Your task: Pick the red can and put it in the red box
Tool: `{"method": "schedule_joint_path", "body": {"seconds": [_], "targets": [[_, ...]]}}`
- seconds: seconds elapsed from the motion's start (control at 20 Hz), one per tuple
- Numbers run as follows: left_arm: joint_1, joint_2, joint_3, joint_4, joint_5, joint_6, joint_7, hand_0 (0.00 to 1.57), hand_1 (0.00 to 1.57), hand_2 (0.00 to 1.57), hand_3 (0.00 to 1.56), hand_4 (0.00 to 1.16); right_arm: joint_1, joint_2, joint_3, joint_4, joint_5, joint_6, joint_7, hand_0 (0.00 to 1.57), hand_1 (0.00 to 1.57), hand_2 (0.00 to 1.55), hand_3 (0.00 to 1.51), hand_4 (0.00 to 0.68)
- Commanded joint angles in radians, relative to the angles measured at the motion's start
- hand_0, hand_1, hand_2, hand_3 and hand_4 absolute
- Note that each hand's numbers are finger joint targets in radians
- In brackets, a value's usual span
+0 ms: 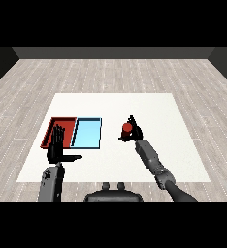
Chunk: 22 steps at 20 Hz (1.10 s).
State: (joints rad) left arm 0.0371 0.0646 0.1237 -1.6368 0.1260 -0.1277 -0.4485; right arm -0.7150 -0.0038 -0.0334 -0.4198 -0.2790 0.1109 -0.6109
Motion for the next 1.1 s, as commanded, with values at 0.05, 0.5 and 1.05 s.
{"method": "schedule_joint_path", "body": {"seconds": [0.05, 0.5, 1.05], "targets": [[0.001, -0.023, -0.02, -0.042, -0.021, 0.036, 0.021, 0.0, 0.0, 0.0, 0.0, 0.0, -0.043, 0.004, 0.106, 0.043, -0.109, -0.053, 0.007, 0.0, 0.0, 0.0, 0.0, 0.0], [-0.023, 0.035, 0.032, -0.014, 0.022, -0.012, 0.027, 0.0, 0.0, 0.0, 0.0, 0.0, -0.179, 0.004, 0.163, 0.228, -0.196, -0.048, -0.033, 0.0, 0.0, 0.0, 0.0, 0.0], [0.016, -0.008, 0.004, -0.036, -0.006, 0.016, -0.008, 0.0, 0.0, 0.0, 0.0, 0.0, -0.232, 0.004, 0.226, 0.315, -0.145, -0.378, 0.092, 1.45, 1.45, 1.45, 1.41, 0.534]]}}
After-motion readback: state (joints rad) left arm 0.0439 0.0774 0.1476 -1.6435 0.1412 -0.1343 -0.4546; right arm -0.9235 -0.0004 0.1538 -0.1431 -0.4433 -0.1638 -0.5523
